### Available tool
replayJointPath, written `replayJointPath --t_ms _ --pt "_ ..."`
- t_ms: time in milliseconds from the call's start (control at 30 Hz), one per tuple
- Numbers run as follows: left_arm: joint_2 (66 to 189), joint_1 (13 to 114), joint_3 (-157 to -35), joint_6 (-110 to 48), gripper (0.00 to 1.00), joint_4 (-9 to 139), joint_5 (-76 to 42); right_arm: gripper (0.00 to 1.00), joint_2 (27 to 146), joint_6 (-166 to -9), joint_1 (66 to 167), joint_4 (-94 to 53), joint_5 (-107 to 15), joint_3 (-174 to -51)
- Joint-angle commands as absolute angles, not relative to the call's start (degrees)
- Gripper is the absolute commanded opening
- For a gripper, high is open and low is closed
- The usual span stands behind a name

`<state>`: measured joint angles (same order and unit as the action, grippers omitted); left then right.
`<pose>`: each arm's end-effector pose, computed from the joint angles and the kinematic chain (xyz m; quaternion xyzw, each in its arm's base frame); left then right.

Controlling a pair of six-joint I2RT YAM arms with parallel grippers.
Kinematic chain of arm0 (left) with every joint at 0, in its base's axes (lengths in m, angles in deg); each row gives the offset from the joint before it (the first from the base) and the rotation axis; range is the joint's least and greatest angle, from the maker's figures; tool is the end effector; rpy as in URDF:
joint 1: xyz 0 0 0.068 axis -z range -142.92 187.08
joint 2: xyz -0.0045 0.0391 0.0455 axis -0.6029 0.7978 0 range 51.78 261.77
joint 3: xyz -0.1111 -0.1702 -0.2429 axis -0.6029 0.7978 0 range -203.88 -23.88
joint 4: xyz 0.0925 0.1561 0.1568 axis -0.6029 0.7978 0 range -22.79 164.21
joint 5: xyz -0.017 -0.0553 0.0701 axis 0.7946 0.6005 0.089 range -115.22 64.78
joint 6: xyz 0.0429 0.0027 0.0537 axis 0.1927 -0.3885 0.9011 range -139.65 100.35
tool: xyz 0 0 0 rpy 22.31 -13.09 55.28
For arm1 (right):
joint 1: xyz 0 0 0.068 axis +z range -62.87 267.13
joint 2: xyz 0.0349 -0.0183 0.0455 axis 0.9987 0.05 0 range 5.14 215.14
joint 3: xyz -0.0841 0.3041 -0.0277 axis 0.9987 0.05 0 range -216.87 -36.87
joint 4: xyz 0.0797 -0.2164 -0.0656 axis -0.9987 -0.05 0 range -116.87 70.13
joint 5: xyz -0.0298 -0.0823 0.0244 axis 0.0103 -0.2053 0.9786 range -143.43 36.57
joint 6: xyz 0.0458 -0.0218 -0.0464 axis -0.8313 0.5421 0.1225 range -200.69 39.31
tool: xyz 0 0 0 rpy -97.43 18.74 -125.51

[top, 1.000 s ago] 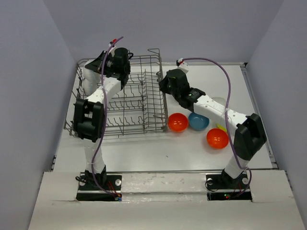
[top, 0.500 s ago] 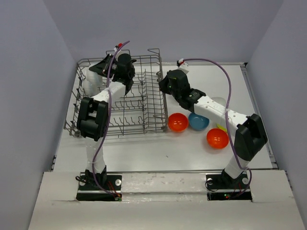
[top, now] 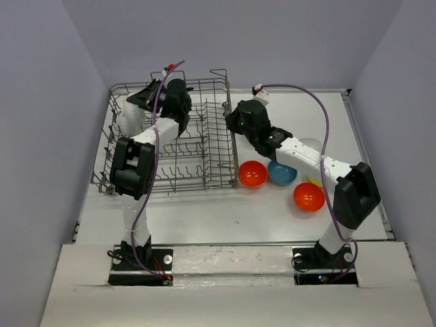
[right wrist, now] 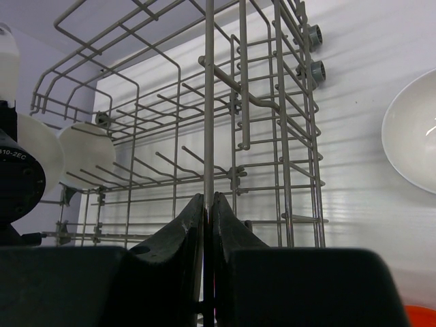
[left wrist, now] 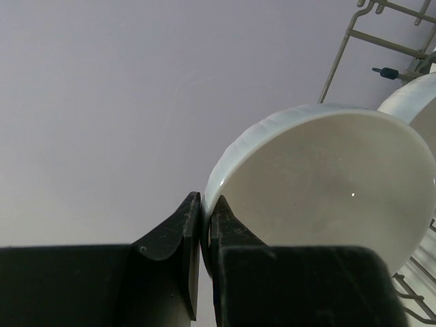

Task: Load the bowls into the dish rack
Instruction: Insert the bowl into the dish rack.

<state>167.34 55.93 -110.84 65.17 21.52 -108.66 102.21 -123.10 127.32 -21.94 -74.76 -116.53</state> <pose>0.4471 -0.0943 0.3625 0.0180 0.6949 0.6585 0.2883 0.3233 0.2467 0.3693 0.1224 0.8002 0.2609 0.5259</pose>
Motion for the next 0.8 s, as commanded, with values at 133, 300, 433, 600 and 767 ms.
replayJointPath --t_ms 133,300,433,600,767 --pt "168.49 55.89 -112.30 66.48 0.00 16.59 -108.72 0.01 103.83 -122.44 128.35 -23.74 -72.68 -113.07" --pt "171.39 55.89 -113.79 67.54 0.00 15.71 -108.81 0.01 104.45 -122.35 128.35 -23.65 -72.33 -113.33" --pt "173.24 55.98 -115.20 67.98 0.00 15.36 -109.16 0.01 104.89 -122.26 128.35 -23.74 -72.15 -113.33" --pt "175.43 56.06 -118.80 67.28 0.00 17.63 -109.60 0.01 105.33 -122.09 128.35 -23.74 -71.98 -113.33" --pt "176.58 56.24 -120.91 66.13 0.00 20.19 -109.60 0.01 105.42 -122.00 128.35 -23.83 -71.80 -113.42"
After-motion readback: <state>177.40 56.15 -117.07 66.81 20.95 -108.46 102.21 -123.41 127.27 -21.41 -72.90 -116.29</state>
